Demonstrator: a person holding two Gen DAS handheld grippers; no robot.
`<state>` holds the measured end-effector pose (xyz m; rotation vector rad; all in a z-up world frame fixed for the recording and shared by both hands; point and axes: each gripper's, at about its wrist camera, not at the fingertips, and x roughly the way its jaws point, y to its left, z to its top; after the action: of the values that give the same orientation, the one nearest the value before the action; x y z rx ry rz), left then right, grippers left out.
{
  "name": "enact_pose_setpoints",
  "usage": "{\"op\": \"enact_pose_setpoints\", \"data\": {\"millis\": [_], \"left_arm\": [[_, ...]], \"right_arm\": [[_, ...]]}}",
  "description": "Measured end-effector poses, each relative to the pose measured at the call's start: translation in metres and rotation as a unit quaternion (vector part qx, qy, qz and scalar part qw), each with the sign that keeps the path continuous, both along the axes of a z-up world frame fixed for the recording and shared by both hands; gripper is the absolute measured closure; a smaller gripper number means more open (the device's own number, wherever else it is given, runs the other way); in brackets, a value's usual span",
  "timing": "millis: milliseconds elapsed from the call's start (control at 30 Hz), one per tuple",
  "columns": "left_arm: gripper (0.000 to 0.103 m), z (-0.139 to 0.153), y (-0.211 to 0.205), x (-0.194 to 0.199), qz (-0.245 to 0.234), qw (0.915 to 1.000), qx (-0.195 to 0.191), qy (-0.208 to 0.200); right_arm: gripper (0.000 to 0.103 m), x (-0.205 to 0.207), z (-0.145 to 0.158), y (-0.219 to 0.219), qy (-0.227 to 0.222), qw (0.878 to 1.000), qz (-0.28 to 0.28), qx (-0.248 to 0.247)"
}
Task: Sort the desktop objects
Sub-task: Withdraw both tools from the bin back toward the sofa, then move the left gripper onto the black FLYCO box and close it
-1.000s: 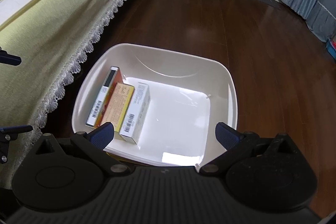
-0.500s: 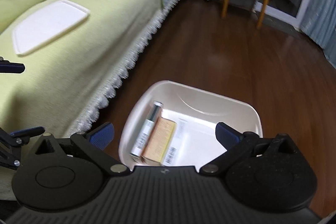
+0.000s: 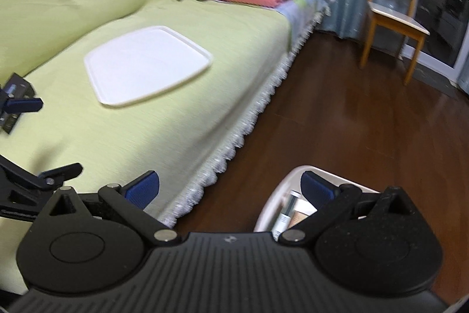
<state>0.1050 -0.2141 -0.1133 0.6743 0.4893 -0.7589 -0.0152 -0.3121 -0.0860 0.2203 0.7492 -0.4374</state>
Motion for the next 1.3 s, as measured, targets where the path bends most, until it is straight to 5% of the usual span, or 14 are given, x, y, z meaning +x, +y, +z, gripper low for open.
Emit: {"op": "enact_pose_setpoints", "data": {"millis": [433, 767, 1300], "left_arm": [[0.001, 0.007, 0.082, 0.031, 0.154, 0.9876, -0.02, -0.022], [0.001, 0.001, 0.14, 0.041, 0.273, 0.9603, -0.016, -0.057], [0.001, -0.018, 0.208, 0.089, 0.372, 0.9246, -0.057, -0.059]], "right_arm": [[0.001, 0.048, 0.017, 0.044, -0.076, 0.993, 0.071, 0.055], [0.001, 0.092, 0.005, 0.089, -0.147, 0.974, 0.118, 0.124], [0.001, 0.216, -0.024, 0.147, -0.147, 0.948, 0.176, 0.219]]}}
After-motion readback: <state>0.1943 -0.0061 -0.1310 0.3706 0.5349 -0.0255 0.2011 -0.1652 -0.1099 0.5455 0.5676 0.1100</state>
